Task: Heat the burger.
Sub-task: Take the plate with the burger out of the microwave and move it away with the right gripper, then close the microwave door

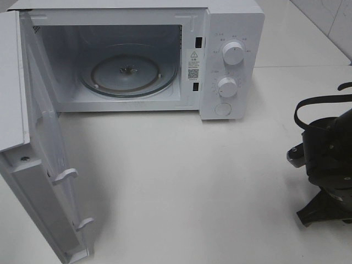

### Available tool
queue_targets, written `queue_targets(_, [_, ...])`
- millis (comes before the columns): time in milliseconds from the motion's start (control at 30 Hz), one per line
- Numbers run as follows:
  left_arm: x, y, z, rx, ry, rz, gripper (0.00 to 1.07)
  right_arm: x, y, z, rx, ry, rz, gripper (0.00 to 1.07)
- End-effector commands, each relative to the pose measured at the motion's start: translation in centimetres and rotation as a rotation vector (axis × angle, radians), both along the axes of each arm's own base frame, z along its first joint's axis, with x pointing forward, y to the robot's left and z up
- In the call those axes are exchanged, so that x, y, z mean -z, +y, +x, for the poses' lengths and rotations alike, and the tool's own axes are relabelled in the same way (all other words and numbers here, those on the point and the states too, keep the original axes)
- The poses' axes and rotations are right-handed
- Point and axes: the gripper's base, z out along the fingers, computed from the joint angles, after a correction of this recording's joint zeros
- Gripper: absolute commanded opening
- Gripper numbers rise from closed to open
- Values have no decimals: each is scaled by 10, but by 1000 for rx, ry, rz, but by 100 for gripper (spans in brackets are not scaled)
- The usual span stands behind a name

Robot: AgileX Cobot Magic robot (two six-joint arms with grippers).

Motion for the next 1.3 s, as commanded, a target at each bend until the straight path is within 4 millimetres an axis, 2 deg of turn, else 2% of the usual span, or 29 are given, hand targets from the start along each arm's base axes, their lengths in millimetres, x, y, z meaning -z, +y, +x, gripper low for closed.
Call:
queue_targets(33, [1,0,-2,1,-20,-2,98,0,-1,0,-2,22,0,32])
queue_targets(133, [1,0,-2,1,-20,-2,98,0,-1,-1,-5,29,1,36])
queue_targets(200, [1,0,-2,1,-20,-2,98,-6,1,-4,-4,50,28,48])
queue_targets(300, [1,0,-2,1,-20,-2,98,-9,1,-4,-2,50,40,50])
queue_targets(367, [1,0,-2,1,-20,-2,98,-26,4,-7,-4,20,116,53])
queue_targets(400, [1,0,-2,1,-20,-2,98,-26,4,-7,-4,20,116,53])
queue_targets(433, [1,0,-2,1,-20,-2,98,-36,5,-10,-25,12,168,53])
queue_targets(500, [1,0,-2,1,-20,-2,98,-41,6,-11,-29,12,190,54])
queue_targets(533, [1,0,-2,1,-20,-2,98,-53,7,-15,-58,9,239,55])
queue_targets(600, [1,0,-2,1,-20,-2,98,-59,8,-18,-79,8,260,55])
queue_targets(633, [1,0,-2,1,-20,-2,98,-69,9,-22,-110,5,310,59])
queue_targets(667, [1,0,-2,1,-20,-2,98,-69,9,-22,-110,5,310,59])
queue_targets(700, [1,0,-2,1,-20,-2,98,-80,10,-29,-139,5,367,63])
queue_targets(733, [1,0,-2,1,-20,-2,98,-80,10,-29,-139,5,367,63])
queue_targets(767, [1,0,-2,1,-20,-2,98,-91,11,-36,-180,1,431,69])
queue_targets(867, [1,0,-2,1,-20,-2,98,-97,11,-40,-204,-4,460,71])
queue_targets(933, [1,0,-2,1,-20,-2,98,-118,11,-55,-261,-32,571,79])
queue_targets(1067, [1,0,-2,1,-20,-2,98,-130,8,-67,-279,-50,622,78])
queue_targets(1133, [1,0,-2,1,-20,-2,98,-142,3,-81,-297,-70,649,77])
queue_targets(1167, [1,0,-2,1,-20,-2,98,-142,3,-81,-297,-70,649,77])
queue_targets(1300, [1,0,-2,1,-20,-2,98,-156,-9,-102,-289,-101,676,76])
